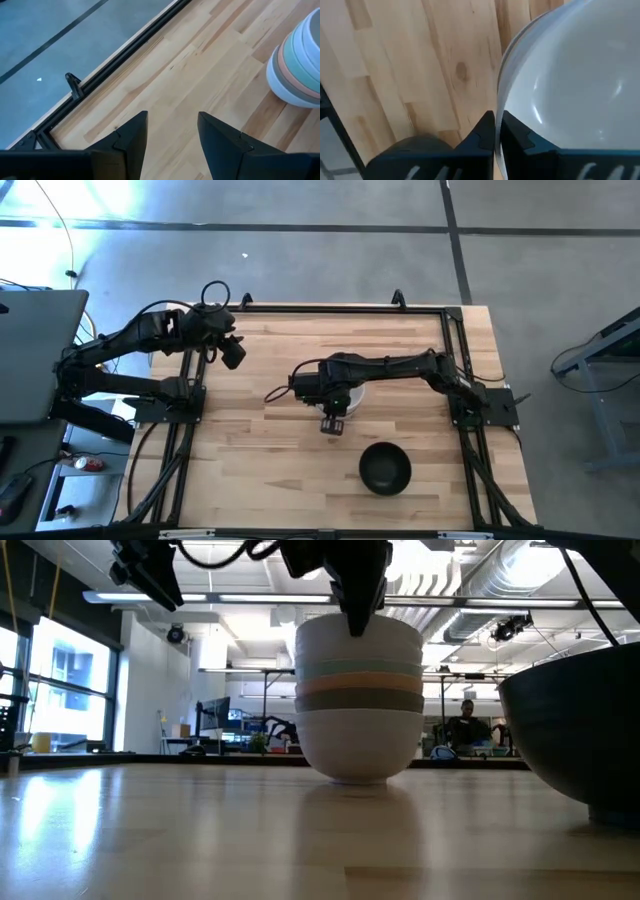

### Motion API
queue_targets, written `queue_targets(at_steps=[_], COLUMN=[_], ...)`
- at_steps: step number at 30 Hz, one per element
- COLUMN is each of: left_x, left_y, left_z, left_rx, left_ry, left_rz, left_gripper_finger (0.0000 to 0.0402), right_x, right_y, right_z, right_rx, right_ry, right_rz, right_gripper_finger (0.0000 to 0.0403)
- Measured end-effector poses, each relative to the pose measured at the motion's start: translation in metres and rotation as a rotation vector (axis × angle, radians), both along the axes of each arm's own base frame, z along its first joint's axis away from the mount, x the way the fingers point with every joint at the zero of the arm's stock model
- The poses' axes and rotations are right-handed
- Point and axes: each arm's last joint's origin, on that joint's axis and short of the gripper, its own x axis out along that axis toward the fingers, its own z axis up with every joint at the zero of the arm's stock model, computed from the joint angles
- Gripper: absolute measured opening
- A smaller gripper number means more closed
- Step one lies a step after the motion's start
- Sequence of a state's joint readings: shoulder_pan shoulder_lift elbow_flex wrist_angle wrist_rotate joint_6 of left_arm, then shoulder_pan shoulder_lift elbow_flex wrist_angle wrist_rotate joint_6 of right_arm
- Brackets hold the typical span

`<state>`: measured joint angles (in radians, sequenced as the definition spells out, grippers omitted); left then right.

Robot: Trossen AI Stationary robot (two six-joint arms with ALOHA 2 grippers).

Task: Nest bowls inside each other
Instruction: Stack the white bowl on the white bowl

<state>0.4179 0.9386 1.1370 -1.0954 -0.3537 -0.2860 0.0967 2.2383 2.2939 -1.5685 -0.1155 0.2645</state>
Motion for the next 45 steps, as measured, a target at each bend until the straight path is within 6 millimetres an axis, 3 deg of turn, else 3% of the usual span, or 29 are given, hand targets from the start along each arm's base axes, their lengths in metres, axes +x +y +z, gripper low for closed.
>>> queue_targets(at_steps=[6, 13, 24, 31, 39, 45], left_x=[0.0, 0.0, 0.001, 0.001, 0.001, 0.001], left_y=[0.0, 0.0, -0.001, -0.001, -0.001, -0.001], left_z=[0.0, 0.0, 0.0, 0.0, 0.0, 0.0], left_rx=[-0.003, -0.009, -0.024, -0.024, -0.027, -0.027], left_ry=[-0.002, -0.005, -0.012, -0.012, -0.014, -0.014], left_rz=[0.0, -0.006, -0.02, -0.021, -0.023, -0.022], left_gripper_finger=[0.0164, 0.0164, 0.0164, 0.0164, 0.0164, 0.0164], right_x=[-0.003, -0.001, 0.0, 0.0, -0.005, -0.006], right_y=[0.004, 0.005, 0.003, 0.004, 0.001, 0.001], right_z=[-0.008, 0.005, 0.008, 0.012, 0.027, 0.028], right_rx=[0.028, 0.062, 0.113, 0.106, 0.067, 0.084], right_ry=[0.044, -0.005, -0.015, -0.031, -0.079, -0.082], right_rz=[0.009, 0.008, -0.009, -0.013, -0.02, 0.007], right_gripper_finger=[0.0001, 0.0005, 0.0139, 0.0176, 0.0163, 0.0063])
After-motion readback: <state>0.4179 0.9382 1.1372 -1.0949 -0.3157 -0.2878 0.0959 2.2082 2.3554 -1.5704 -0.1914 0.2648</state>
